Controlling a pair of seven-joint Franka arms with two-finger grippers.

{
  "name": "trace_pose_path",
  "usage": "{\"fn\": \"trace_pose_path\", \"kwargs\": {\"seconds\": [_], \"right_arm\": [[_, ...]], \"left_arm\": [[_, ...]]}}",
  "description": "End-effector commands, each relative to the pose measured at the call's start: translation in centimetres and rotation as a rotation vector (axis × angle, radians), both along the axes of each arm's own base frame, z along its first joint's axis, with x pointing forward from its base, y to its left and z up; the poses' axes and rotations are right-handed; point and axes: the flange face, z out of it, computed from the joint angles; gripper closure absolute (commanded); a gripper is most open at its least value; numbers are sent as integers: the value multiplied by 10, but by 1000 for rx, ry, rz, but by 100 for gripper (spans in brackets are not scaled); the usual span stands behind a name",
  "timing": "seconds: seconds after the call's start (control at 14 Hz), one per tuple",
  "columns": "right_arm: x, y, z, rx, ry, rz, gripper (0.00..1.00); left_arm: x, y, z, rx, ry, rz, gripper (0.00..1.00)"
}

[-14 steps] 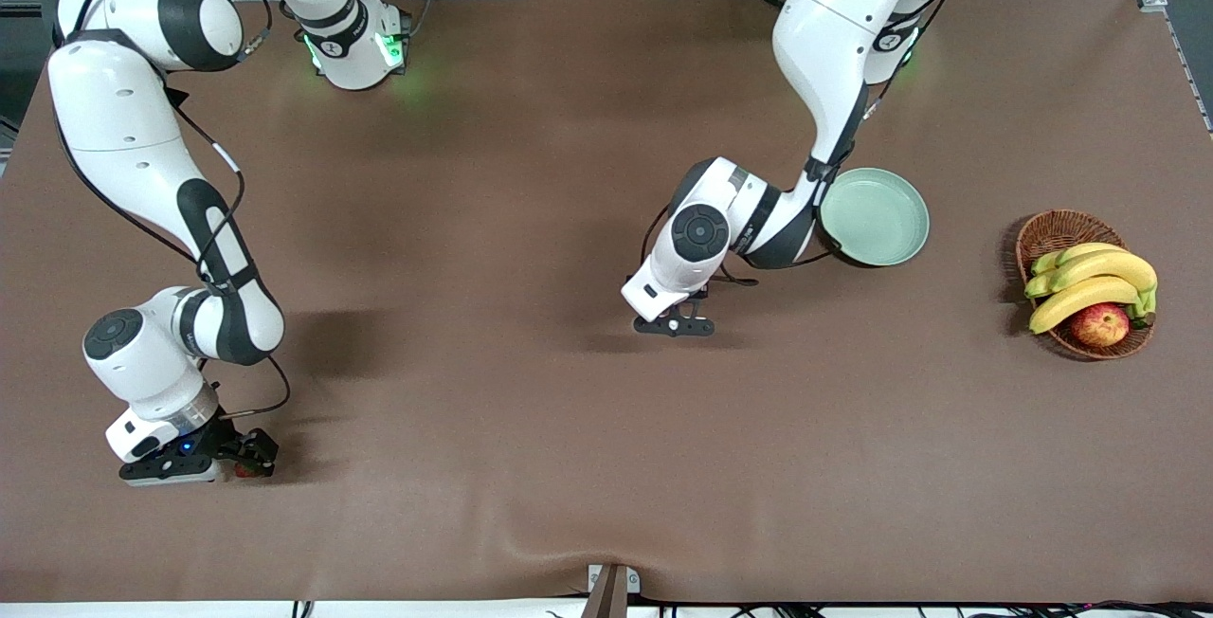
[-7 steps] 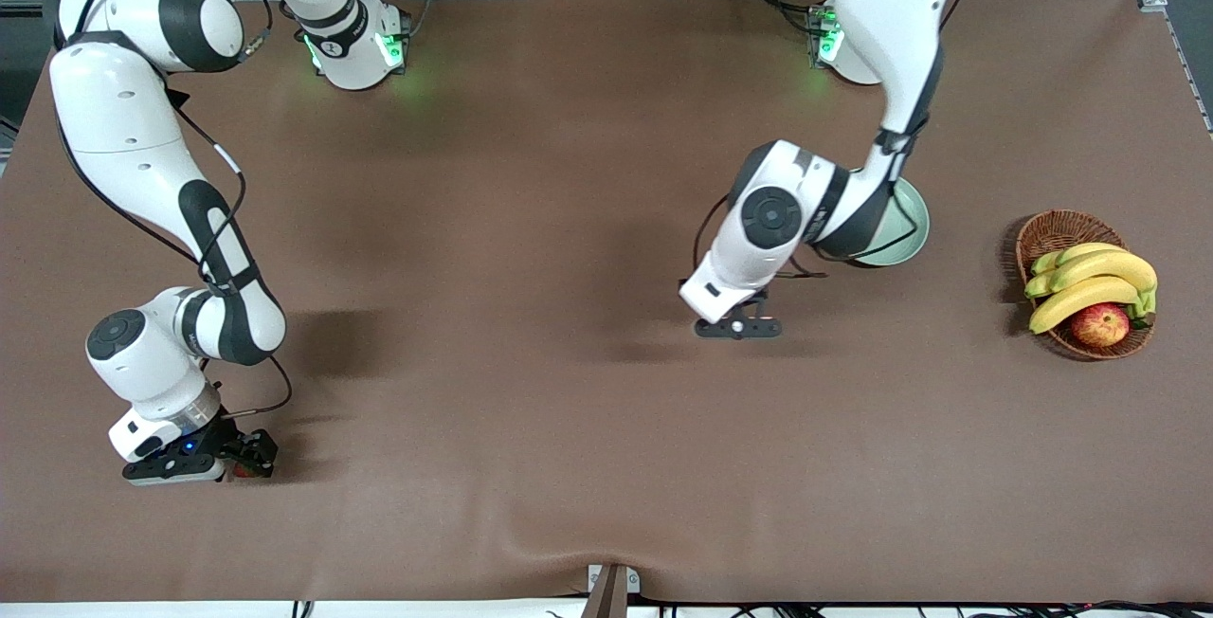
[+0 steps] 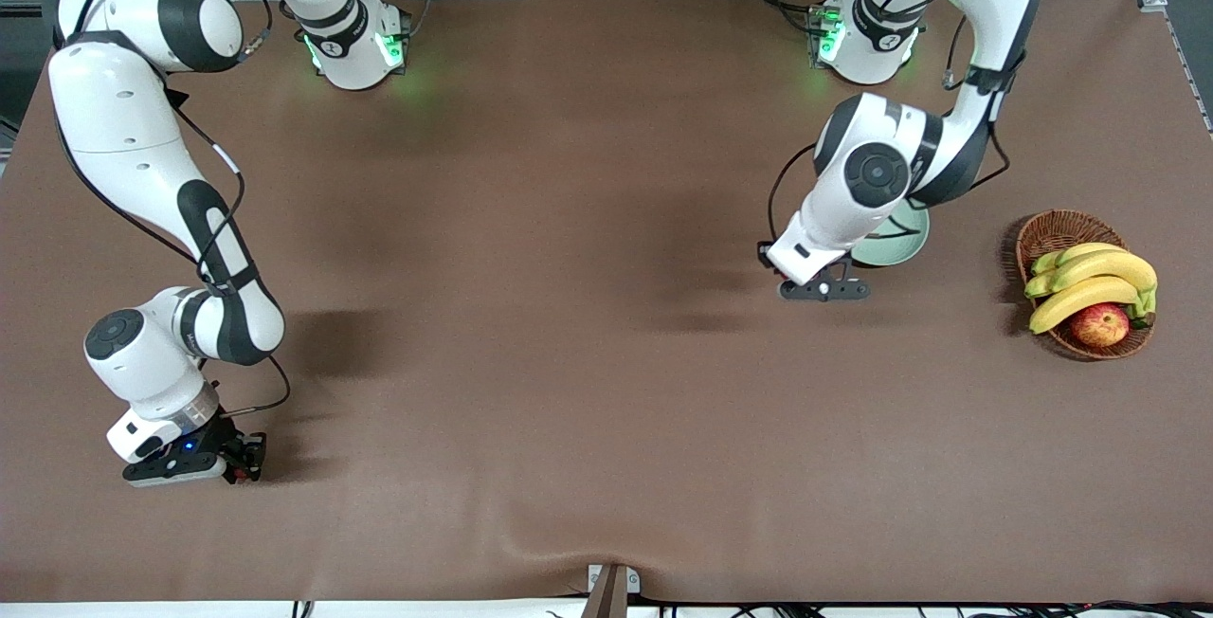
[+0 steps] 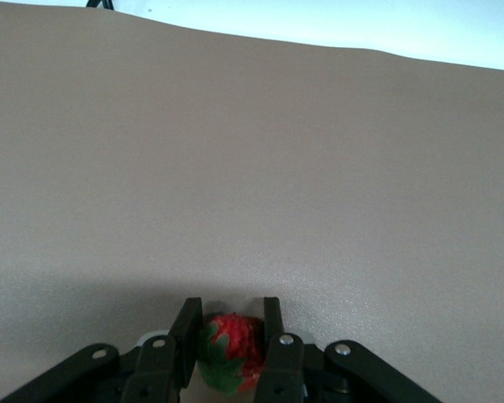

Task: Collect all strawberries into plate
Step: 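Place the strawberry on the plate with the left gripper while the right carries another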

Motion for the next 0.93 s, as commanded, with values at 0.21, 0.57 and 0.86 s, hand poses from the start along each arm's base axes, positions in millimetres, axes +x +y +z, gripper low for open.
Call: {"fn": "trace_pose_path", "kwargs": {"seconds": [0.21, 0.57, 0.86], "right_arm": [[-2, 22, 42, 1, 19, 73, 100], [-6, 73, 119, 42, 170, 121, 100], [-27, 159, 193, 96, 281, 75, 100]], "left_arm": [[-53, 73, 3, 12, 19, -28, 89], [-58, 152, -27, 4, 91, -61, 86], [-58, 196, -60, -10, 158, -63, 77]]}}
